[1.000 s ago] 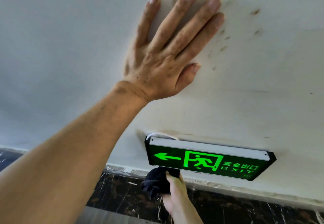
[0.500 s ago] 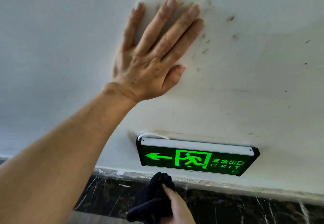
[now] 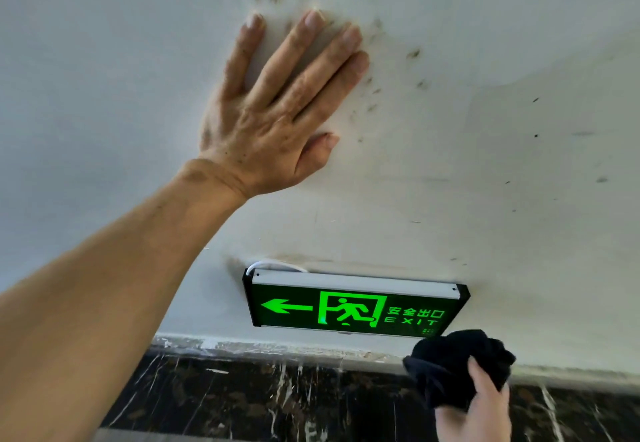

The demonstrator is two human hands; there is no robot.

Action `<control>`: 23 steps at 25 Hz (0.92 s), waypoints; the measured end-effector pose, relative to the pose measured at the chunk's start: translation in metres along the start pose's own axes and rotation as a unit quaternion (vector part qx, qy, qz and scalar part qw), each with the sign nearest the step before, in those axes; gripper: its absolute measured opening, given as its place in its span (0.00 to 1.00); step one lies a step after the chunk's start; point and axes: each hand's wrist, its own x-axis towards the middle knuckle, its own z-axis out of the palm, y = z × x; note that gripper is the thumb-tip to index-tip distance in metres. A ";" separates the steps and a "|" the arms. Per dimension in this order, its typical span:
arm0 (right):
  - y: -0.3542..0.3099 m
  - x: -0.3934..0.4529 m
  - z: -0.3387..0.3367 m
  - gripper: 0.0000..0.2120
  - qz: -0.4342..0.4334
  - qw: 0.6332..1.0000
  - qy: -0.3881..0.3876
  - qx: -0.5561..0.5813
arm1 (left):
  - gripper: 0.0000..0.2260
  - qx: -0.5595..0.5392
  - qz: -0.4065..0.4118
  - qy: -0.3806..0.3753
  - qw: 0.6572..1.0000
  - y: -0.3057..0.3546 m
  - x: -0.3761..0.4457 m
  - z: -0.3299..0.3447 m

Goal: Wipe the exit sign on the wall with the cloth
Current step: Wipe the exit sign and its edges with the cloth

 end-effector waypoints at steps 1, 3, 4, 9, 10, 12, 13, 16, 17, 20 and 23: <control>0.001 -0.020 0.011 0.22 -0.024 0.998 -0.050 -0.024 | 0.31 -0.002 0.000 0.001 1.000 0.000 0.000 0.000; -0.010 -0.011 0.036 0.20 -0.059 0.993 -0.062 -0.081 | 0.32 -0.003 -0.001 0.002 1.000 -0.002 0.000 0.001; -0.005 -0.009 0.043 0.19 -0.071 0.989 -0.072 -0.107 | 0.32 -0.003 -0.001 0.002 1.000 -0.002 0.000 0.001; 0.006 -0.022 0.049 0.12 -0.079 0.984 -0.106 -0.119 | 0.31 -0.005 0.003 0.006 1.000 0.000 0.000 0.003; 0.008 -0.024 0.051 0.14 -0.087 0.982 -0.114 -0.125 | 0.31 -0.006 0.003 0.007 1.000 0.000 0.000 0.003; 0.017 -0.029 0.051 0.18 -0.114 0.974 -0.117 -0.155 | 0.30 -0.009 0.001 0.007 1.000 -0.001 0.001 0.003; 0.023 -0.033 0.052 0.19 -0.125 0.968 -0.134 -0.170 | 0.30 -0.010 0.000 0.006 1.000 -0.001 0.001 0.003; 0.046 -0.049 0.059 0.21 -0.154 0.942 -0.169 -0.245 | 0.30 -0.008 0.001 0.004 1.000 -0.001 0.001 0.002; 0.053 -0.057 0.062 0.22 -0.151 0.936 -0.172 -0.266 | 0.30 -0.007 0.004 0.004 1.000 -0.001 0.001 0.002; 0.078 -0.078 0.070 0.23 -0.141 0.922 -0.184 -0.310 | 0.30 -0.008 0.005 0.004 1.000 -0.001 0.002 0.002; 0.101 -0.105 0.081 0.20 -0.140 0.911 -0.182 -0.343 | 0.30 -0.014 0.003 0.001 1.000 0.000 0.002 0.001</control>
